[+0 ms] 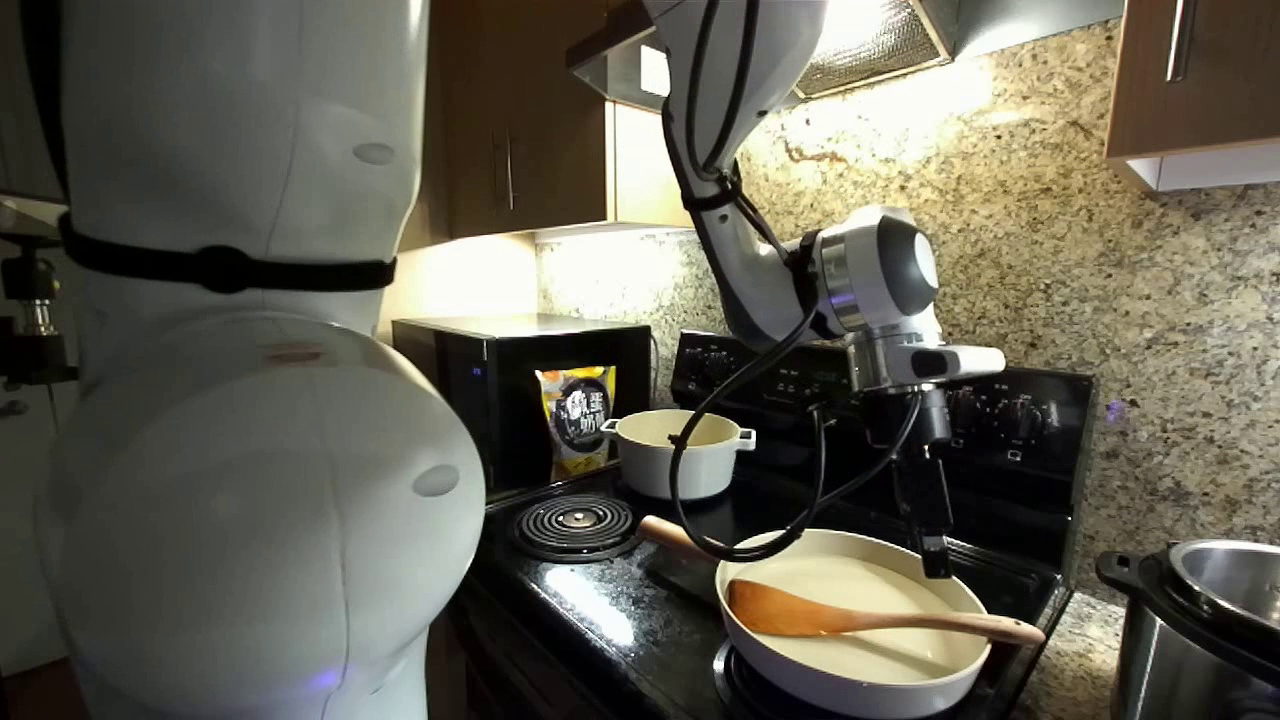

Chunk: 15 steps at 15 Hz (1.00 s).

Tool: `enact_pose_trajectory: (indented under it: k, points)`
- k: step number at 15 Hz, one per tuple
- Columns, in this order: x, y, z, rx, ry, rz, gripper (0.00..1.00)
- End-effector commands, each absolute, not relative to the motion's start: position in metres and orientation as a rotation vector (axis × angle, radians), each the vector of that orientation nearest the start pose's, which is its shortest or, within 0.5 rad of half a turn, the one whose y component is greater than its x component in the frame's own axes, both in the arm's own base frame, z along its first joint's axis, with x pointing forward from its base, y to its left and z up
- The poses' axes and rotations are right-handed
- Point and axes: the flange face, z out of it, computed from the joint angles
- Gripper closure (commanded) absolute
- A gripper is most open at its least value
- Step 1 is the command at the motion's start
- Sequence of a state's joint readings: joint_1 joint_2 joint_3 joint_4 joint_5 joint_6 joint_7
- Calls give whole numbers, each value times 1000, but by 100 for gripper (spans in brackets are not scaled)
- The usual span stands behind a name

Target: Stir the pan using the wooden spatula

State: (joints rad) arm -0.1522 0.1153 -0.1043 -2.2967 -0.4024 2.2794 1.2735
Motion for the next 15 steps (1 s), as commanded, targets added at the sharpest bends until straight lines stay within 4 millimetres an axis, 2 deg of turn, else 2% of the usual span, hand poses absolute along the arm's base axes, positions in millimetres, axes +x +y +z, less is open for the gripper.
enact_pose_trajectory:
  k: [1, 9, 13, 15]
  points:
    - [500, -154, 280, -2794, 2050, -61, 0]
    - [513, -186, 263, -2764, 2091, -13, 0]
    - [528, -190, 261, -2797, 2045, -28, 0]
    - [536, -187, 265, -2843, 1948, -62, 0]
